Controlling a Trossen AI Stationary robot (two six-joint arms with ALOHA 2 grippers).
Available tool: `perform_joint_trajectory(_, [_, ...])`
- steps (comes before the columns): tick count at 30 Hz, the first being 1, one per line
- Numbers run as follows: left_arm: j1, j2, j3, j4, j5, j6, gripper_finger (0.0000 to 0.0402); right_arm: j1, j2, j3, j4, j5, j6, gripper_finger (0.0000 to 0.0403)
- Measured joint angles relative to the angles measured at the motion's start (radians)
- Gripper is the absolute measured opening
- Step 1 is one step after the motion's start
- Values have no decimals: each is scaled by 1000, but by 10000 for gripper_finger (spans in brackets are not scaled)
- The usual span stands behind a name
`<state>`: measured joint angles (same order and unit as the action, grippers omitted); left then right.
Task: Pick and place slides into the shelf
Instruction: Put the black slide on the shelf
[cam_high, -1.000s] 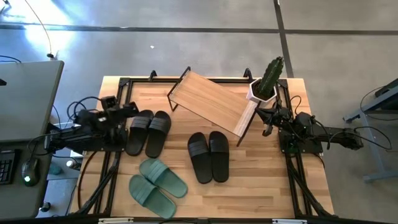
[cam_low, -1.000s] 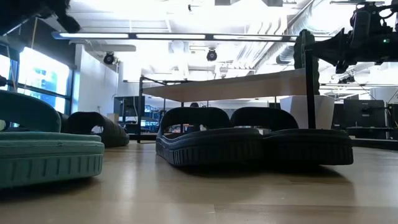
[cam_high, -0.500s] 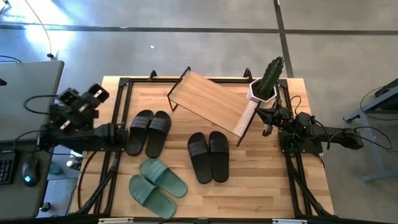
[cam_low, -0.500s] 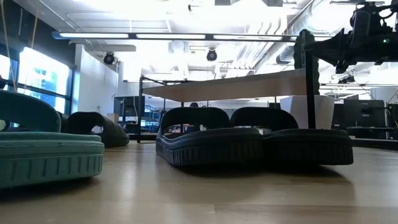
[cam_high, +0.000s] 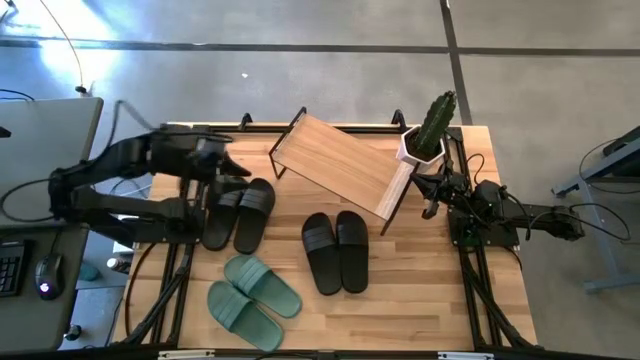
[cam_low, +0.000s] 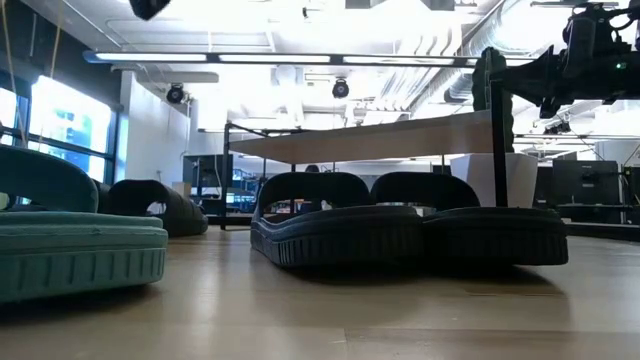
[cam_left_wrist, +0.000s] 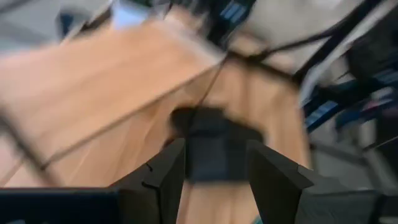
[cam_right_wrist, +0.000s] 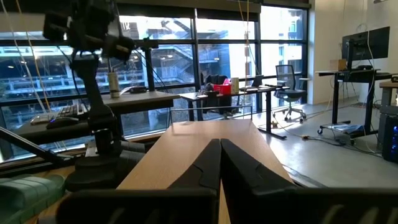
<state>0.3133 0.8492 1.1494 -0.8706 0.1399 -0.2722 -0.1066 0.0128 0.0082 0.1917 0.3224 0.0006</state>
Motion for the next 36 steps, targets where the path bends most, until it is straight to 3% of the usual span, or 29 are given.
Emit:
perform_joint_trajectory(7, [-1, 256, 109, -475, -184, -122, 154, 0, 0, 0, -1, 0, 0, 0])
perform_joint_trajectory(13, [-78, 418, 81, -650, -294, -135, 154, 0, 0, 0, -1, 0, 0, 0])
perform_joint_trajectory(18, [-155, 529, 60, -646, -383, -96, 154, 0, 0, 0, -1, 0, 0, 0])
perform_joint_trajectory(26, [-269, 659, 58, -503, -397, 142, 154, 0, 0, 0, -2, 2, 0, 0])
perform_joint_trajectory(30, [-320, 678, 58, -404, -401, 264, 154, 0, 0, 0, -2, 3, 0, 0])
perform_joint_trajectory(36, [-356, 681, 58, -384, -460, 276, 154, 0, 0, 0, -7, 3, 0, 0])
